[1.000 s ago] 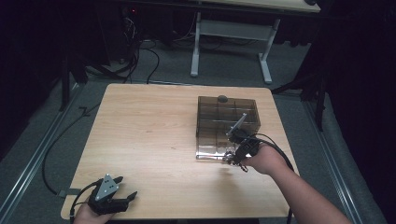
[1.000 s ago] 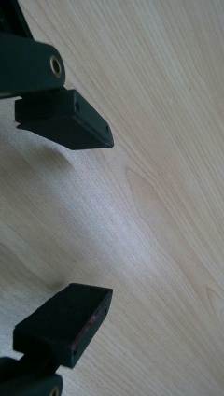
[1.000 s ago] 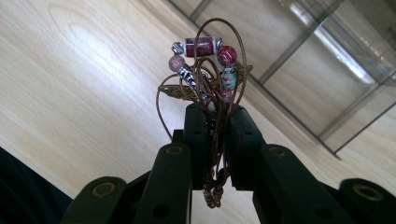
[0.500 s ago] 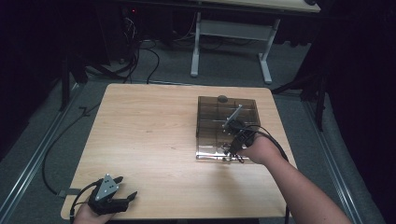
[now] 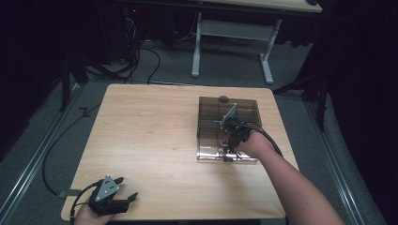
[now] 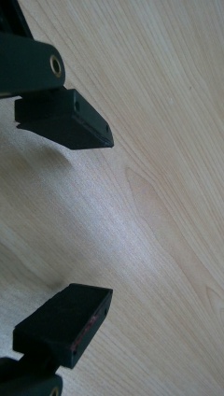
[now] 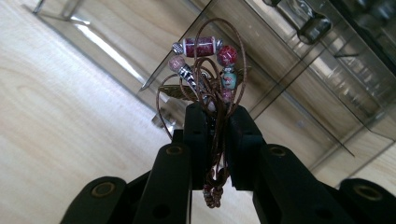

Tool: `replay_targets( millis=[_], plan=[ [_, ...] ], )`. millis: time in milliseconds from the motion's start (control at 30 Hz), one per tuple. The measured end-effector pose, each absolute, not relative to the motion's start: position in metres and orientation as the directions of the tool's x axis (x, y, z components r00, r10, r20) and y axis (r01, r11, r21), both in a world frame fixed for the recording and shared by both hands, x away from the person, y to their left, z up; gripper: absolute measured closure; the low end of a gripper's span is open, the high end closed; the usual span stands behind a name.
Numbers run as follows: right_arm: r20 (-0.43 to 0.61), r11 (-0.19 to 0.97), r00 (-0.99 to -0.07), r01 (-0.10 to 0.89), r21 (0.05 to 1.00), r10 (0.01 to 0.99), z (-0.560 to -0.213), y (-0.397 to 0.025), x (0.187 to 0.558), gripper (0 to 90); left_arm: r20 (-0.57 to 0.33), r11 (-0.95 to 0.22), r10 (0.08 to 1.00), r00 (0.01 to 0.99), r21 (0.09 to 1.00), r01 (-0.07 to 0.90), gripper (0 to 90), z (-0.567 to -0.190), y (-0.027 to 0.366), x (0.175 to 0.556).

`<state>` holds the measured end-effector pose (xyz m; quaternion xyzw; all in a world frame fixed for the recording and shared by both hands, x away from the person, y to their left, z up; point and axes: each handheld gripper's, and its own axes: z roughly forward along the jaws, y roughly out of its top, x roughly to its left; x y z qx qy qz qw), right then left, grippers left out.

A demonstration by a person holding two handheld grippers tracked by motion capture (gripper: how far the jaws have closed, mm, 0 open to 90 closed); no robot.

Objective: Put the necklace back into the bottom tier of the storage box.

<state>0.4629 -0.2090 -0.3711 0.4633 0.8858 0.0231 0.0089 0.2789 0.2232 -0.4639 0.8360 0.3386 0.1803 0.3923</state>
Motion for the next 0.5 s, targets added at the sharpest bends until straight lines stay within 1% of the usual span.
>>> replay_targets(
  millis=[33,200,367,467,500],
  plan=[
    [0.003,0.582,-0.583,0.812,0.048,0.812,-0.374,-0.210,0.465,80.3,0.036,-0.464,0.707,0.707,0.777,0.424,23.0,-0.464,0.223,0.279],
    [0.008,0.576,-0.576,0.817,0.023,0.817,-0.383,-0.209,0.467,80.2,0.036,-0.465,0.705,0.708,0.777,0.424,23.0,-0.464,0.223,0.279],
    [0.003,0.594,-0.594,0.804,0.015,0.804,-0.391,-0.205,0.468,80.1,0.038,-0.468,0.704,0.709,0.776,0.424,23.0,-0.464,0.223,0.279],
    [0.000,0.576,-0.576,0.817,0.006,0.817,-0.392,-0.203,0.468,80.1,0.038,-0.468,0.704,0.709,0.776,0.423,23.0,-0.464,0.223,0.279],
    [-0.003,0.589,-0.589,0.808,0.005,0.808,-0.395,-0.202,0.470,80.0,0.037,-0.468,0.704,0.709,0.776,0.424,22.9,-0.464,0.223,0.279]
  ],
)
